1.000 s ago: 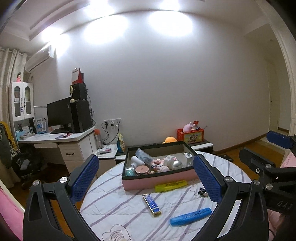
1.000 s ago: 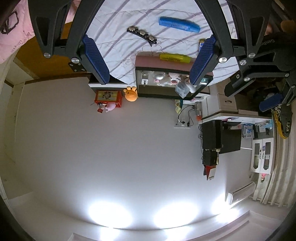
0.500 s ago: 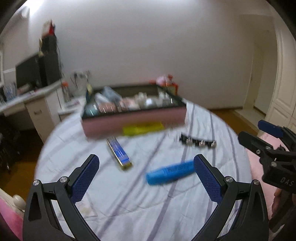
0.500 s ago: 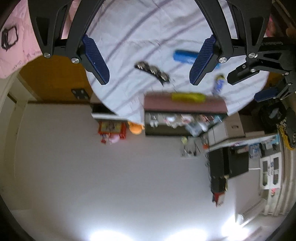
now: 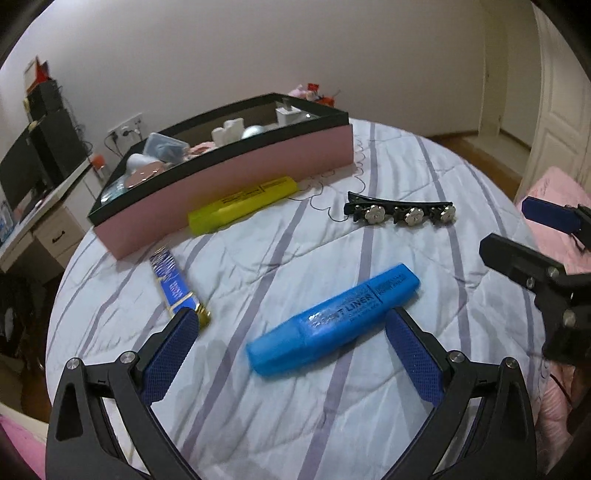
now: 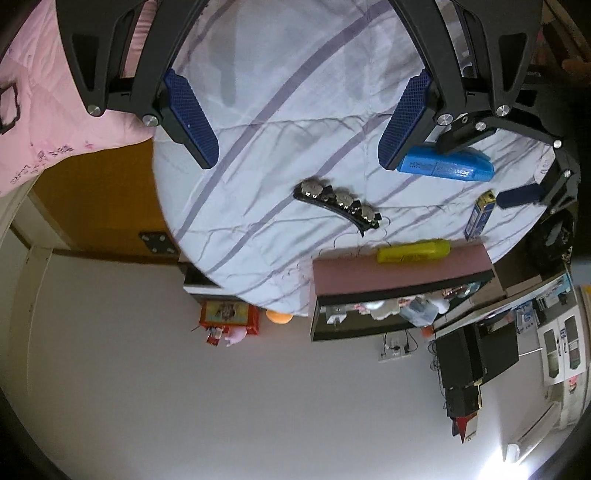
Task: Organize rigid objects
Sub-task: 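Grip the blue highlighter with the left tool while the right tool grips the black hair clip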
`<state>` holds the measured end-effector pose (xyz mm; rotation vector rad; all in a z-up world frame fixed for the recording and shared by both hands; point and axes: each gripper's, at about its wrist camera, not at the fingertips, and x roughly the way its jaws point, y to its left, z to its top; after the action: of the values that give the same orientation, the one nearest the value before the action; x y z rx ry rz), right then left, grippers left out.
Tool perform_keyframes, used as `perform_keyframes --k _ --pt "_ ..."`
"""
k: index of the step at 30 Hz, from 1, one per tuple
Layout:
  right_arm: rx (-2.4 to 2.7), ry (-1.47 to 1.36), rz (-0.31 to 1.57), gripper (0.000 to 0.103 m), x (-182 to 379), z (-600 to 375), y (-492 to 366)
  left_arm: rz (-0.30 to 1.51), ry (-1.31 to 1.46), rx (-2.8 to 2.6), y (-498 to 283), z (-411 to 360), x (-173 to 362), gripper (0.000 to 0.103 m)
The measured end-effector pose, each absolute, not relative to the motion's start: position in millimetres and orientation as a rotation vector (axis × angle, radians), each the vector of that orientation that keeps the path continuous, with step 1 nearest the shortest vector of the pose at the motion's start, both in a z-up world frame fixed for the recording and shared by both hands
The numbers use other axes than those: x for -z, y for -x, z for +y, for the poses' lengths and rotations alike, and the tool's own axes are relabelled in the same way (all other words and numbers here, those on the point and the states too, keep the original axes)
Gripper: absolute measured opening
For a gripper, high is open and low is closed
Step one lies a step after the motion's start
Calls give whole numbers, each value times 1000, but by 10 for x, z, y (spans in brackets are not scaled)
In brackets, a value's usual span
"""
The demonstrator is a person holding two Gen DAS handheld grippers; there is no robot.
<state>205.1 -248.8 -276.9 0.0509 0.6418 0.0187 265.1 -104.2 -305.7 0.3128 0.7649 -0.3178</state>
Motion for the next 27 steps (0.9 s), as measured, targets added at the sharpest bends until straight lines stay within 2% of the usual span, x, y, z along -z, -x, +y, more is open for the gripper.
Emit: perform_keyframes --k 6,7,8,24,26,27 --pt "-21 -52 662 90 2816 -2477 -2182 831 -233 366 -2836 -1012 3064 51" --pt "-22 -52 665 90 2820 -2477 -2206 828 -222 346 -2845 -990 3054 37" --pt "-22 -46 667 90 2823 -2473 -2234 826 -214 328 -2847 -967 3050 28" --pt "-134 220 796 90 2945 -2142 -2963 815 -81 187 -2731 -512 3112 29" --pt "-154 213 803 83 2934 -2117 -2974 811 -86 184 -2722 -521 3108 29" --pt "-172 197 807 67 2930 -2120 -2962 808 -81 186 -2724 -512 3113 29"
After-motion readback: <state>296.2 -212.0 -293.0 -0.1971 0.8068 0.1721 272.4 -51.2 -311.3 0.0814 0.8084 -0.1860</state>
